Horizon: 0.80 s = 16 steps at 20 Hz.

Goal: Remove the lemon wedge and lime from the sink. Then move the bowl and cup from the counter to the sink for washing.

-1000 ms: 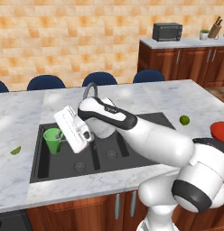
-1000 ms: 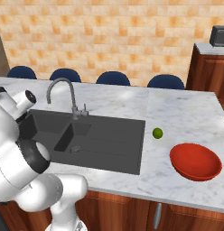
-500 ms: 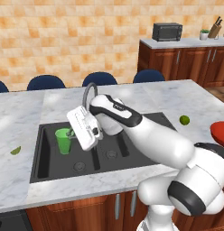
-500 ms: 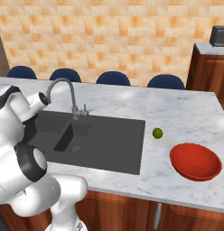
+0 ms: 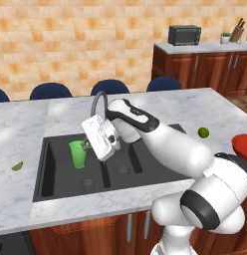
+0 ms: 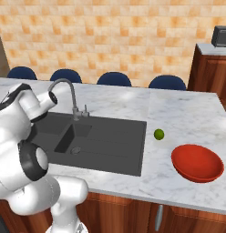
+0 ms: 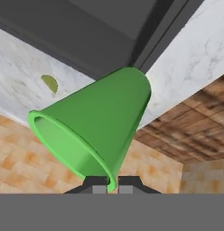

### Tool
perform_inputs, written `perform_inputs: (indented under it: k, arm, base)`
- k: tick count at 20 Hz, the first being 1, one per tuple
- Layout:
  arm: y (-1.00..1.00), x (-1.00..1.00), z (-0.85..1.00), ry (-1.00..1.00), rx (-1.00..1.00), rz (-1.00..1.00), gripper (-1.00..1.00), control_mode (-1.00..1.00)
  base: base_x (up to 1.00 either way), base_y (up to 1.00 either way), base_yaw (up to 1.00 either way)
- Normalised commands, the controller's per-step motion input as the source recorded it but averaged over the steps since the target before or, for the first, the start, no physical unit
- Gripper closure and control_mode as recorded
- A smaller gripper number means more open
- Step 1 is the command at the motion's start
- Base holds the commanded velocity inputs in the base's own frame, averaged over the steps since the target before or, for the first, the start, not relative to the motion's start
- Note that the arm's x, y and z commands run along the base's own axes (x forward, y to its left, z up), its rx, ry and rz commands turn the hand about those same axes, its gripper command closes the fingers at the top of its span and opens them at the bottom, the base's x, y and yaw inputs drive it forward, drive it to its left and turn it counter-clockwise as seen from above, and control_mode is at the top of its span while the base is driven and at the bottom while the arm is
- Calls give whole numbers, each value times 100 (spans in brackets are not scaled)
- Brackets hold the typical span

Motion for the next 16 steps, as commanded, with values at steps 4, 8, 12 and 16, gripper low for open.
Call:
perform_inputs:
  k: [4, 8, 12, 16]
  arm:
    - [-5, 22, -9, 0, -3, 0, 100, -100]
    - [-1, 22, -21, 0, -6, 0, 100, -100]
    - [1, 35, -24, 5, -9, 0, 100, -100]
    - [1, 38, -20, 3, -4, -1, 100, -100]
  base:
    - [0, 0, 0]
    - [0, 0, 0]
    - [0, 0, 0]
    - [0, 0, 0]
